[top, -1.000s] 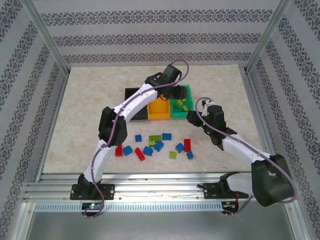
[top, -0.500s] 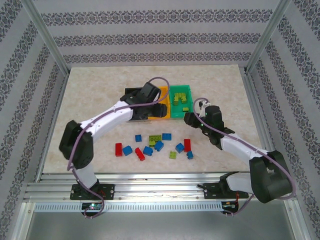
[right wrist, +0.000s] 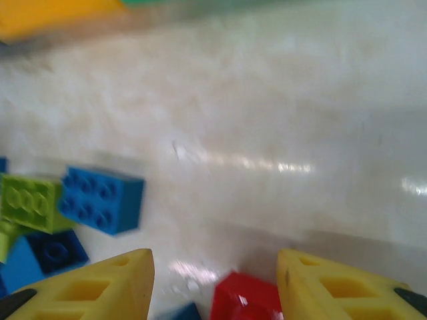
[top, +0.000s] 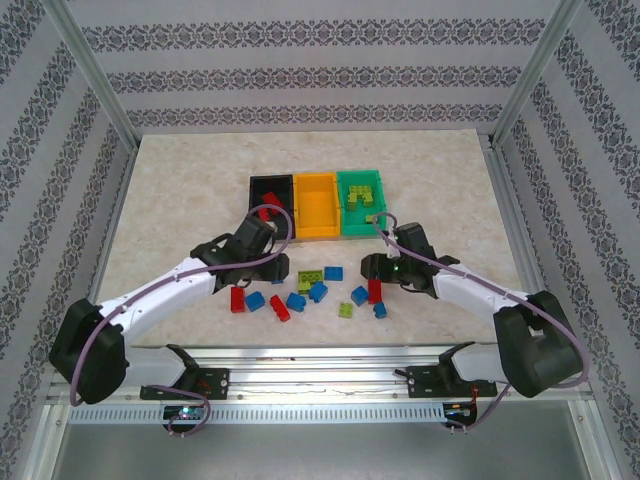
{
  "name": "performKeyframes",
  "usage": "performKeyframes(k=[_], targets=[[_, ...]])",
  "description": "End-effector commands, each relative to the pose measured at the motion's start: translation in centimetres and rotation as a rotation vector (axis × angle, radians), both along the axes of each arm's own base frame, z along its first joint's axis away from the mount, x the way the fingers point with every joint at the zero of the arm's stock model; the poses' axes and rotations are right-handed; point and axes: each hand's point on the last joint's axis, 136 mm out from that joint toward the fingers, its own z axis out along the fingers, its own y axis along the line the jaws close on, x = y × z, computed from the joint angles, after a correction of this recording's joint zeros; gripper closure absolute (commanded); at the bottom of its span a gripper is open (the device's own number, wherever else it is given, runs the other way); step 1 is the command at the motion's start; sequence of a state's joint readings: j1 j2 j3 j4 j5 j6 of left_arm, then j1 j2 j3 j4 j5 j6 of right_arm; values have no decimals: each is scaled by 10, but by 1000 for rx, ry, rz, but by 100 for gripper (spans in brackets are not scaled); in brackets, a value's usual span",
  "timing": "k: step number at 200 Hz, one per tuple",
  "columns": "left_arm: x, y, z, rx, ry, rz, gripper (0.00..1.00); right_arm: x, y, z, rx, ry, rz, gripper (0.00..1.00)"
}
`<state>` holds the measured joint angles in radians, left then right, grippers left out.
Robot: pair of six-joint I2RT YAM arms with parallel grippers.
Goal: Sort the legos into containers by color
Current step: Pick up the lego from the bottom-center of the table.
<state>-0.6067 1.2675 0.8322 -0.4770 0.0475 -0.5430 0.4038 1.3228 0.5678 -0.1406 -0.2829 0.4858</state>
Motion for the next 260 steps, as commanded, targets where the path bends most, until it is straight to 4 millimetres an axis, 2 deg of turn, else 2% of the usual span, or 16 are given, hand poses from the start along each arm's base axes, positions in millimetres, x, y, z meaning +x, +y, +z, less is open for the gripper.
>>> performKeyframes(k=[1, 54, 101, 126, 167, 186, 204, 237, 260], targets=[[0, 14, -1, -4, -35, 58, 46, -24, -5, -11, -94, 117, 9, 48], [-9, 23, -6, -45, -76, 86, 46, -31, -8, -21, -238, 127, 21, 48], [-17, 28, -8, -45, -78, 78, 46, -37, -19, -14, -320, 115, 23, 47], [-18, 31, -12, -39, -76, 81, 46, -47, -11, -17, -308, 149, 52, 47], [-18, 30, -16, -36, -72, 72, 46, -52, -2, -31, -322, 194, 76, 49], [-19, 31, -16, -28, -70, 68, 46, -49, -2, -33, -327, 183, 70, 56], [-22, 35, -17, -16, -66, 74, 46, -42, 0, -26, -332, 163, 72, 62], [-27, 39, -29, -35, -52, 108, 46, -20, 9, -9, -331, 93, 97, 63], [-35, 47, -42, -31, -34, 139, 46, -1, 29, 12, -271, 31, 130, 63]])
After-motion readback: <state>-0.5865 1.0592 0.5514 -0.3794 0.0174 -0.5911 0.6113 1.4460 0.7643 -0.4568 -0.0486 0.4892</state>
